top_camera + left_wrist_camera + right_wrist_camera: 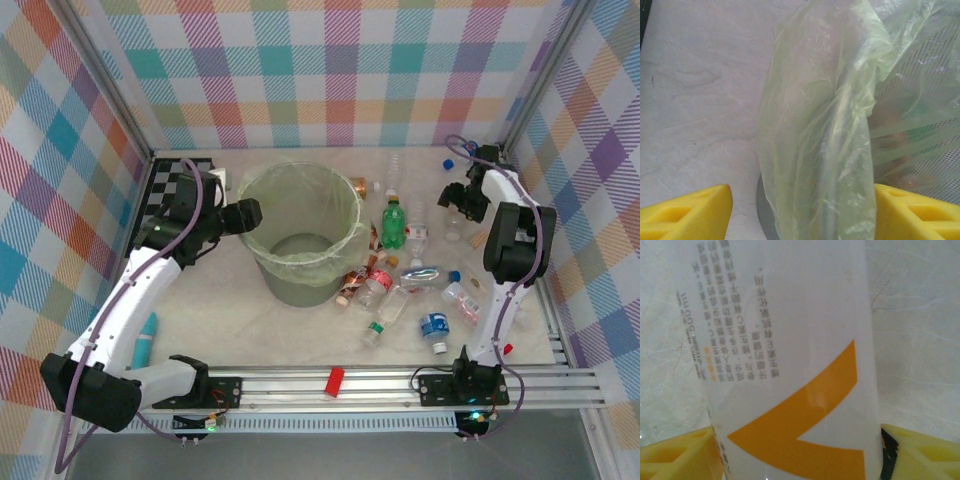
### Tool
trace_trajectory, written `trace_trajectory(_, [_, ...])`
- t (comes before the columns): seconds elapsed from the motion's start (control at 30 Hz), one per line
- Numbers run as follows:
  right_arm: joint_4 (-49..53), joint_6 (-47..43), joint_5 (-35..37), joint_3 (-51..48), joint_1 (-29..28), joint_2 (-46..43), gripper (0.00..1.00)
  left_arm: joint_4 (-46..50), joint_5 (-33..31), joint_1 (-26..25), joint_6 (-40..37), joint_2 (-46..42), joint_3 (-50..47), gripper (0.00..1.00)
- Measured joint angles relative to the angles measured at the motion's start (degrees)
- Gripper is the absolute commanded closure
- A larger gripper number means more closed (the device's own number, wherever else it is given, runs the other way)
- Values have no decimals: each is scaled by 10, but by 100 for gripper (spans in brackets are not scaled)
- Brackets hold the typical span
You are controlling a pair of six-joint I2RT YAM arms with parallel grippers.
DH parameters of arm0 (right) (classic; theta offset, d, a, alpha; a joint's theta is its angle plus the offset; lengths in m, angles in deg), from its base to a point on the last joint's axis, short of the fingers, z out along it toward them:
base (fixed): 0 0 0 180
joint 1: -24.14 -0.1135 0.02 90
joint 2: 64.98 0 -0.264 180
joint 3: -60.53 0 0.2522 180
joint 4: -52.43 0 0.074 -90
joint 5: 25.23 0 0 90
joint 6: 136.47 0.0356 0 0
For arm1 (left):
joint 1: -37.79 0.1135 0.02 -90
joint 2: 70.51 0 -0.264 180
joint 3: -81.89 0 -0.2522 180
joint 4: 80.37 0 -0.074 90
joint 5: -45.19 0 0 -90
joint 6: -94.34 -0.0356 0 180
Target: Put the plastic bottles in the bin
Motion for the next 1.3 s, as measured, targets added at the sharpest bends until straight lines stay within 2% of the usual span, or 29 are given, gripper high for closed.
trace_trajectory(0.3, [2, -2, -8, 0, 0, -6, 48, 14, -14, -2, -13, 11, 14, 38])
trace_trajectory(0.5, [14, -2, -23, 0, 0, -66, 58, 14, -14, -2, -15, 15, 17, 42])
trace_trajectory(0.83, [41, -2, -95, 5, -15, -228, 58, 13, -14, -2, -14, 16, 18, 51])
trace_trajectory(0.93, [64, -2, -115, 30, -55, -281, 57, 12, -14, -2, -15, 21, 22, 54])
trace_trajectory(1.03, [80, -7, -139, 82, -124, -324, 58, 12, -13, -2, -15, 27, 27, 58])
trace_trajectory(1.17, [104, -18, -165, 149, -240, -356, 58, 12, -12, -3, -15, 33, 33, 65])
trace_trajectory(1.3, [145, -38, -174, 215, -358, -334, 58, 16, -14, -3, -21, 41, 43, 70])
